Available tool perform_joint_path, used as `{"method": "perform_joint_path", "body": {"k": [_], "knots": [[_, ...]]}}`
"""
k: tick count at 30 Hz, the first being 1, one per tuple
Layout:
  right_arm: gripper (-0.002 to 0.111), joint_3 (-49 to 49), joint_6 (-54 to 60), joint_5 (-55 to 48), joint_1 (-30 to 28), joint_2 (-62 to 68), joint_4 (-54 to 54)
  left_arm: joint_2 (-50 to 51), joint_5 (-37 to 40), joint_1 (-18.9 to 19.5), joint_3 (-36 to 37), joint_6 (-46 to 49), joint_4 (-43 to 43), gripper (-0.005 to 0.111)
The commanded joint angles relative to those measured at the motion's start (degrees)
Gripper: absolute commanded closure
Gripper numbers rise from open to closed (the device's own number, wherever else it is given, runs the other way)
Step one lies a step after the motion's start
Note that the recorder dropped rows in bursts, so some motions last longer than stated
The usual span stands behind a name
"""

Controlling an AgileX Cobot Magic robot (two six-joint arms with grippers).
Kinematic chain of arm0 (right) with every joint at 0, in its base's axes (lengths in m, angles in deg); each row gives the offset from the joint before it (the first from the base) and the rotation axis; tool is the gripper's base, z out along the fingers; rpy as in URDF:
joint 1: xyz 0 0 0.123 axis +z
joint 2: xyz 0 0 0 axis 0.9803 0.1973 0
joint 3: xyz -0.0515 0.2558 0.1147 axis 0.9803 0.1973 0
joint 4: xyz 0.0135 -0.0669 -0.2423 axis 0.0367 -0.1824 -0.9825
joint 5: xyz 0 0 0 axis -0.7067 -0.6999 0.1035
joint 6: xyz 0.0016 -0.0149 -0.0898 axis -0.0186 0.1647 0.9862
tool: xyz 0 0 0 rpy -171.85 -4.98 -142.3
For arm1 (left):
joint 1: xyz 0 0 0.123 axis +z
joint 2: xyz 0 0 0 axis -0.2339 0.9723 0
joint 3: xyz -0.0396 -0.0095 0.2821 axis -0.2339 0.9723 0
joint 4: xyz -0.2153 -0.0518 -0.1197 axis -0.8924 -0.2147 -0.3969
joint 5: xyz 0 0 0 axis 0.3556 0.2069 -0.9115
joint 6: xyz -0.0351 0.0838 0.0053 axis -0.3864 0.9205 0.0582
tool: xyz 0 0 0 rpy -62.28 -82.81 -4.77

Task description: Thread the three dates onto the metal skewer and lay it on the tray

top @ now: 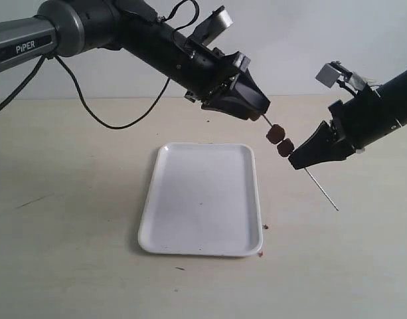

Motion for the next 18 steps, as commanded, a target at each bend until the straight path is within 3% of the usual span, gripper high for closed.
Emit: {"method": "perform_joint_path", "body": {"k": [1,8,13,16,18], "knots": [[0.108,0.0,0.3,0.0,0.1,-0.2,1.0,-0.5,0.0,-0.3,-0.3,0.2,2.4,0.029],[0.108,0.0,-2.5,3.1,0.1,-0.2,1.2,-0.7,0.0,0.6,-0.3,0.0,5.6,0.027],[0.108,0.0,-10.0,7.9,0.1,-0.2,3.9,-3.1,0.0,4.0,-0.3,3.2,5.2,0.031],[0.108,0.0,-15.8,8.9,0.1,-0.2,8.9,-5.1,0.0,7.2,-0.3,3.4,4.9,0.049],[0.108,0.2,-17.0,8.8,0.6,-0.2,10.0,-6.0,0.0,9.6,-0.3,2.6,3.2,0.074]]}}
